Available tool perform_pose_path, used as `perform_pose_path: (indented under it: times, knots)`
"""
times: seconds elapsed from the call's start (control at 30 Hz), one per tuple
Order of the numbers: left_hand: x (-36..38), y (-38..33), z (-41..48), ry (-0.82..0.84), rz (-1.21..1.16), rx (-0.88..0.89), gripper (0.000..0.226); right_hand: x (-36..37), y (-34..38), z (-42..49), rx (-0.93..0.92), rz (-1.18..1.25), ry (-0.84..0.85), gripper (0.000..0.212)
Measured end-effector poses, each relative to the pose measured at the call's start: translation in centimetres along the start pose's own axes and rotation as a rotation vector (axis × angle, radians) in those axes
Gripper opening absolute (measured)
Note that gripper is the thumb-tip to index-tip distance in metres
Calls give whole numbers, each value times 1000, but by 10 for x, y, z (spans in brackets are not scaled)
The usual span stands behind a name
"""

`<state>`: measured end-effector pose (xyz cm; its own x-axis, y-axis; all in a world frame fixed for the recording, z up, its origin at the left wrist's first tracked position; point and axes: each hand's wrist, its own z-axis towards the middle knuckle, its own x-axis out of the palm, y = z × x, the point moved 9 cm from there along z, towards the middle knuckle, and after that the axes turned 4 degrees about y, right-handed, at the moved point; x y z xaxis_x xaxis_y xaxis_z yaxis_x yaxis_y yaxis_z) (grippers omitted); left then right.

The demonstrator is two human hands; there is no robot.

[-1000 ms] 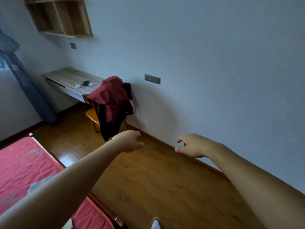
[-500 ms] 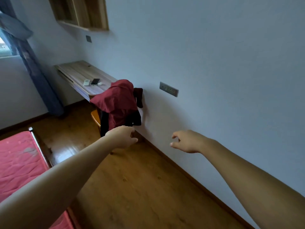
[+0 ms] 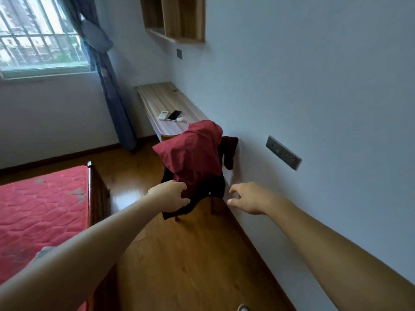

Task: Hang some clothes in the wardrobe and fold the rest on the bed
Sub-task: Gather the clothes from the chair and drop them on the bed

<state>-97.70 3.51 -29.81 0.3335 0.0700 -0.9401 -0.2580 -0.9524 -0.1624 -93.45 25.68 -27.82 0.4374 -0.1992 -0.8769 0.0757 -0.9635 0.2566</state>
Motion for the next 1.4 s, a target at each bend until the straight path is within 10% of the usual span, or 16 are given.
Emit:
perform_pose_path:
  times: [0.53, 0.73, 0.97, 1.23, 1.4]
  knots:
    - [-26, 39, 168, -27, -105, -246, 55, -83, -50, 263, -134, 165, 45, 52]
    - [-50, 76, 266, -30, -64, -184, 26, -103, -41, 350, -78, 142, -24, 64]
    - [-47, 119, 365, 70, -27, -166, 79, -98, -40, 432, 170, 472, -11, 96]
    - [-33, 134, 403, -36, 10, -38, 28, -95, -40, 447, 240, 449, -307, 17]
    - [-68, 157, 389, -167, -360, -122, 9, -130, -26, 437, 128, 674, -395, 25]
